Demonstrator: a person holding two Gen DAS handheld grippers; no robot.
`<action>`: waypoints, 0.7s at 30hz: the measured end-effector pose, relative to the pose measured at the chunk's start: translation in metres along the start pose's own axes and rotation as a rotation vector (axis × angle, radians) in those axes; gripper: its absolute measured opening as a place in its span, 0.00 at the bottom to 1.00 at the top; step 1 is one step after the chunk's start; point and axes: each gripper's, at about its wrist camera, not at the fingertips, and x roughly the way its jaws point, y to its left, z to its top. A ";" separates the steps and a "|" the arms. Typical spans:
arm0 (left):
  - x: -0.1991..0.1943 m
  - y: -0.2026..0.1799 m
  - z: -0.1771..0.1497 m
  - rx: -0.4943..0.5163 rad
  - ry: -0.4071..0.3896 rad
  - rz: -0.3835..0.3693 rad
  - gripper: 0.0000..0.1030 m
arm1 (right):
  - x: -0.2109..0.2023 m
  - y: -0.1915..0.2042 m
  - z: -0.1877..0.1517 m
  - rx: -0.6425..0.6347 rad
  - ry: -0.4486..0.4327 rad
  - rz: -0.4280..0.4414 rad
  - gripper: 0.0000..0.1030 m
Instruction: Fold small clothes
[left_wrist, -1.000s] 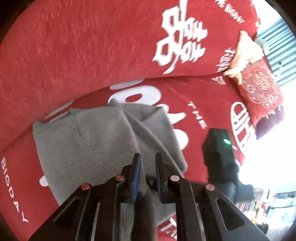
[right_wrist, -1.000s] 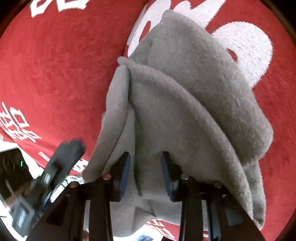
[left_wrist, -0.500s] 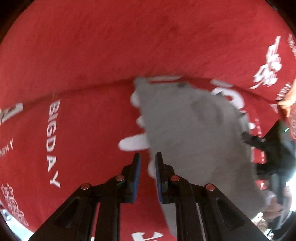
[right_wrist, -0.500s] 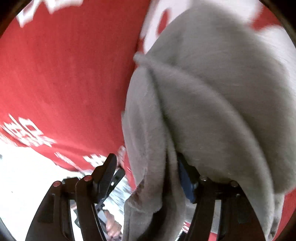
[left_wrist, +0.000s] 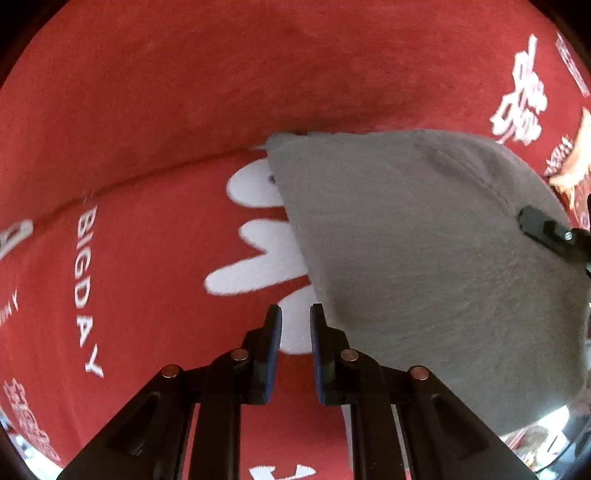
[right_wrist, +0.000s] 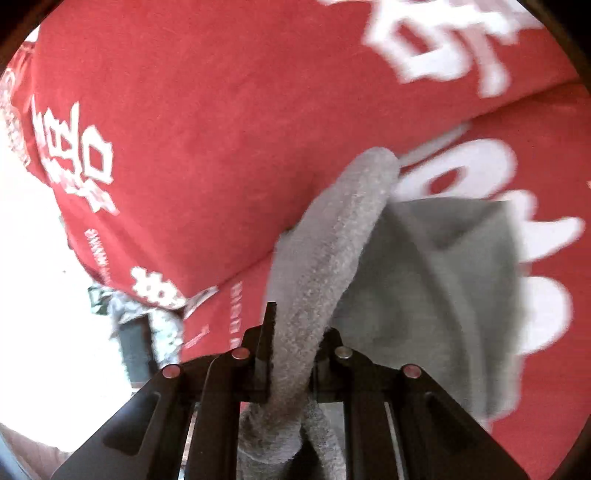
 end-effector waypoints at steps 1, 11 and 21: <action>0.005 -0.006 0.001 0.021 0.006 0.009 0.15 | -0.001 -0.009 0.002 0.024 -0.010 -0.035 0.14; 0.028 -0.017 -0.016 0.004 0.076 0.034 0.15 | 0.015 -0.078 -0.019 0.232 0.069 -0.175 0.22; -0.014 -0.022 -0.009 0.017 -0.001 0.000 0.15 | -0.010 -0.067 -0.017 0.107 0.064 -0.325 0.13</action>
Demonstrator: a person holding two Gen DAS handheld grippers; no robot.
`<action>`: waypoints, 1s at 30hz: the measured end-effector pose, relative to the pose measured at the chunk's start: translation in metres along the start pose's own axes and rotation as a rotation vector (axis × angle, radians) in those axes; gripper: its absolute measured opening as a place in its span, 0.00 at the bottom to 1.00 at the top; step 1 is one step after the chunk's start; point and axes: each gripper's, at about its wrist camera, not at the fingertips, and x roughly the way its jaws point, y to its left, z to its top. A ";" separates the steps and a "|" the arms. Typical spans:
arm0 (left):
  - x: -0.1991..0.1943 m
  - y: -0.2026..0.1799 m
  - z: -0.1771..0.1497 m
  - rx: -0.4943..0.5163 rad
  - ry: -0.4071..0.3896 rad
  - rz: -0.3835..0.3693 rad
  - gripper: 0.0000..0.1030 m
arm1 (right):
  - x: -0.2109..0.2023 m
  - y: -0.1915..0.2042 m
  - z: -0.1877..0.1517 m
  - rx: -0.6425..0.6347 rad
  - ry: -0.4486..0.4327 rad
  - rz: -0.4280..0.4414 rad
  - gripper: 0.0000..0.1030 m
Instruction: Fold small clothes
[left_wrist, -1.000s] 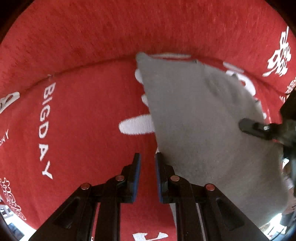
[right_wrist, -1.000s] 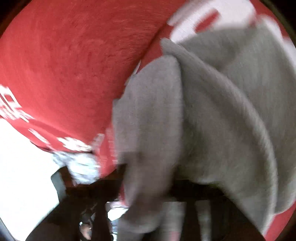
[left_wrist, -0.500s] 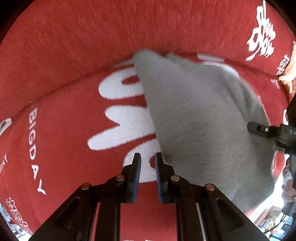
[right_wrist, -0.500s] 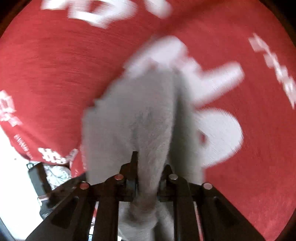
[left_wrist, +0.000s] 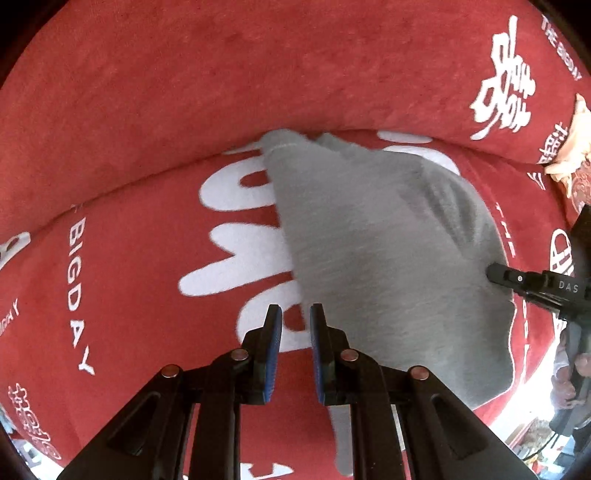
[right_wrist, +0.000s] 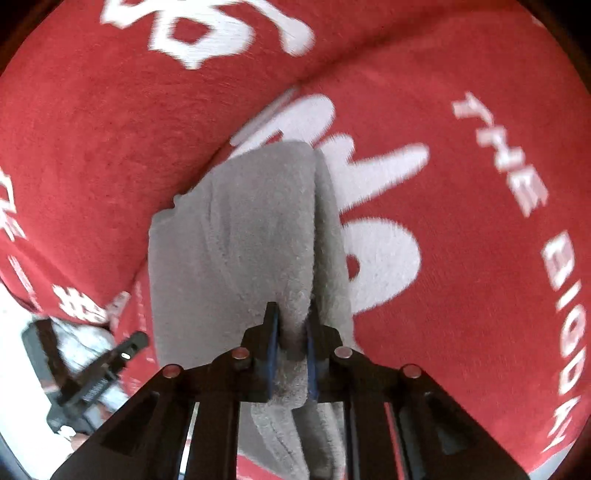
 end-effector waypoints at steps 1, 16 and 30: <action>0.002 -0.003 0.002 0.003 -0.002 -0.002 0.15 | -0.001 0.005 0.001 -0.033 -0.016 -0.044 0.10; -0.004 -0.021 -0.022 0.023 0.082 -0.008 0.15 | -0.047 0.014 -0.041 -0.033 0.003 0.011 0.12; 0.013 -0.020 -0.063 0.017 0.078 0.064 0.57 | -0.003 -0.018 -0.085 -0.081 0.164 -0.096 0.00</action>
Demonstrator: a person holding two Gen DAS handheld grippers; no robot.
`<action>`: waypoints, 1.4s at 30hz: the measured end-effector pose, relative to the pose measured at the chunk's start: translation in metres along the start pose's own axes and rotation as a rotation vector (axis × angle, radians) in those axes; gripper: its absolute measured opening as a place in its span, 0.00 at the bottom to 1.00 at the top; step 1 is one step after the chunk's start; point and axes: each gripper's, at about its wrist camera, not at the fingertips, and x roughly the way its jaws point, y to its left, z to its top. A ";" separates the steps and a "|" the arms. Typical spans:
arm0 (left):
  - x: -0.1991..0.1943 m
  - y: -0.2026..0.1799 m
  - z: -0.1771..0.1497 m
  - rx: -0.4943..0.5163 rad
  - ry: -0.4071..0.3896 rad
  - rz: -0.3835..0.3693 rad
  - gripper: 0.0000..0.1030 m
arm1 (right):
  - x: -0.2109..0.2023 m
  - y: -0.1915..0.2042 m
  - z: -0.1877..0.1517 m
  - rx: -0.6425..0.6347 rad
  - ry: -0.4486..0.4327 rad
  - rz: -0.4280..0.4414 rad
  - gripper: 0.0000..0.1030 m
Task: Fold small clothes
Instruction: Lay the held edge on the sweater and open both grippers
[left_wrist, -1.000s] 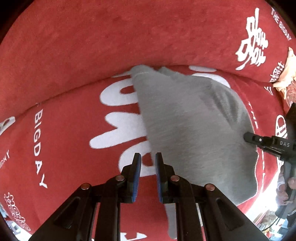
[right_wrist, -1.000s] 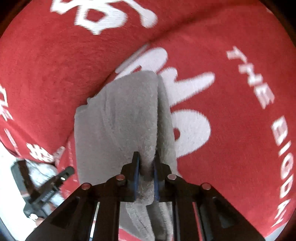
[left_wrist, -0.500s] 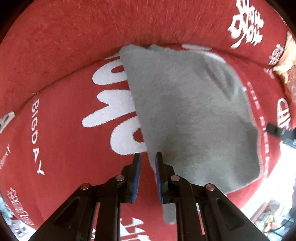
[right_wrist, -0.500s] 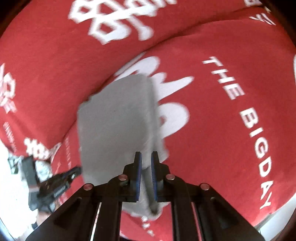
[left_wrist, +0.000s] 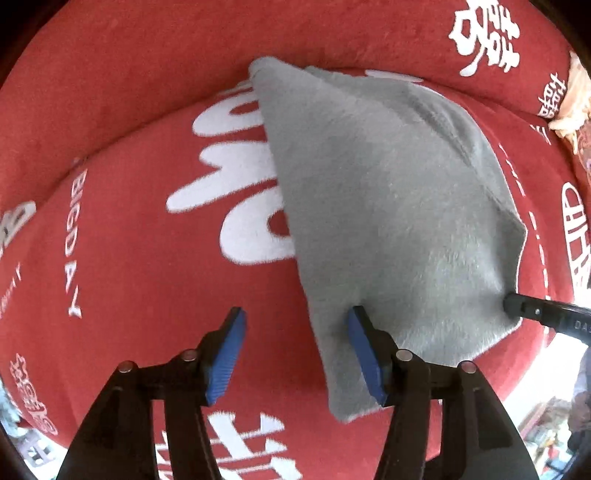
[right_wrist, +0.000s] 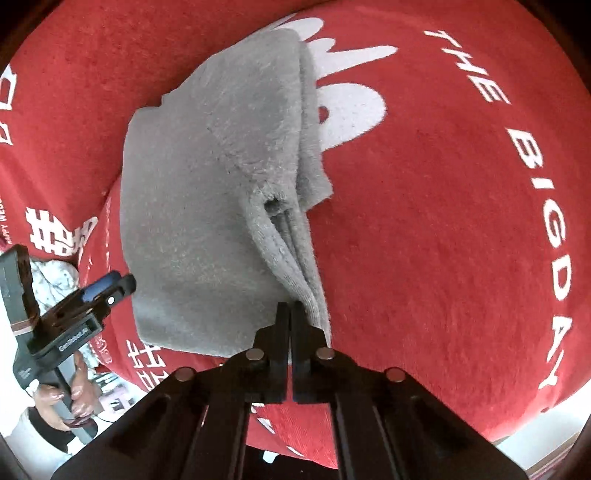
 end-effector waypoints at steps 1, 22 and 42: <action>-0.003 0.002 -0.002 -0.008 -0.002 0.003 0.57 | 0.001 0.001 -0.001 -0.006 0.000 -0.008 0.00; 0.007 0.007 -0.037 0.038 0.002 -0.002 0.72 | -0.007 0.020 -0.026 0.060 -0.092 -0.154 0.01; -0.004 0.023 -0.036 0.025 0.019 -0.010 0.72 | -0.023 0.003 -0.061 0.243 -0.119 -0.155 0.17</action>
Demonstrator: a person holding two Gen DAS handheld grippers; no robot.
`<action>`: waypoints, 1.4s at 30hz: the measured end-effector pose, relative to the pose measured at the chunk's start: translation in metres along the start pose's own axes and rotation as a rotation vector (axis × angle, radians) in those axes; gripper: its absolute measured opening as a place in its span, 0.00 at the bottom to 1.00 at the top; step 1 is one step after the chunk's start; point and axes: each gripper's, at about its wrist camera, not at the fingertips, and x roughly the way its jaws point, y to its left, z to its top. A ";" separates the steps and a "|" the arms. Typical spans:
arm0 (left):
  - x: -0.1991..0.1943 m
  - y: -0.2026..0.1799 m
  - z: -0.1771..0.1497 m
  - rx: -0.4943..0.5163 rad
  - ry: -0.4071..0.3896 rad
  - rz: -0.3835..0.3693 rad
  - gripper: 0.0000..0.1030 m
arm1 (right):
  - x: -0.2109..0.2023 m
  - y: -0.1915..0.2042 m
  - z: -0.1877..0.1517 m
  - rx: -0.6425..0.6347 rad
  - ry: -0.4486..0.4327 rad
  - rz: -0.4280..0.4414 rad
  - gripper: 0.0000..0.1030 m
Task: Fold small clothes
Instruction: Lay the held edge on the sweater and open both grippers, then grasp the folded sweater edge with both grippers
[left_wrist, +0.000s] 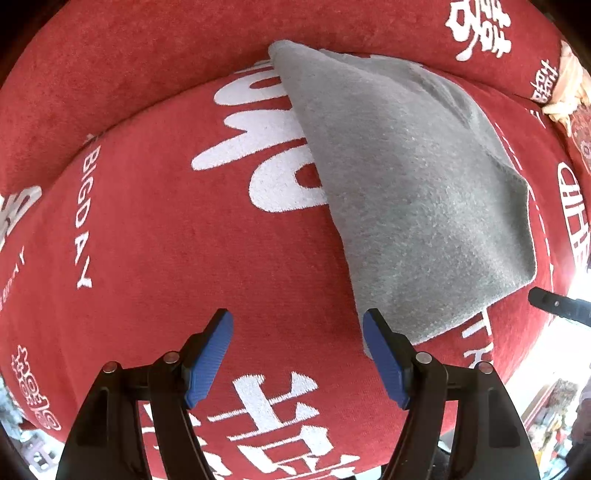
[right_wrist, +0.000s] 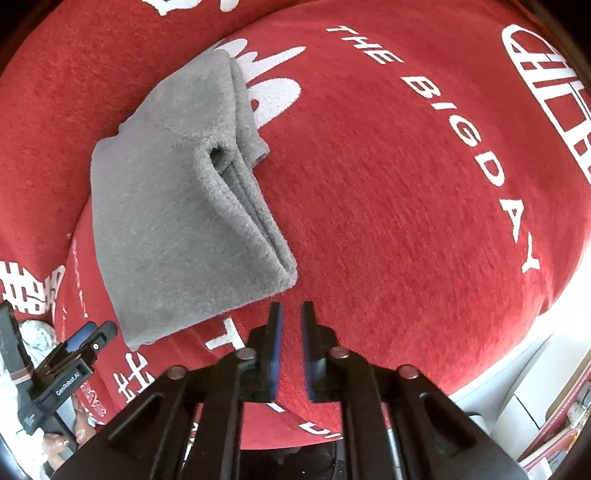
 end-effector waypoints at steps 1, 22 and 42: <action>-0.001 0.001 0.001 -0.011 0.003 -0.009 0.72 | 0.001 -0.001 0.001 0.010 0.003 0.004 0.25; -0.013 -0.002 0.078 -0.173 -0.027 -0.049 1.00 | -0.008 0.011 0.111 -0.085 0.028 0.211 0.67; 0.015 -0.003 0.113 -0.174 0.021 -0.067 1.00 | 0.047 0.002 0.163 -0.073 0.206 0.371 0.68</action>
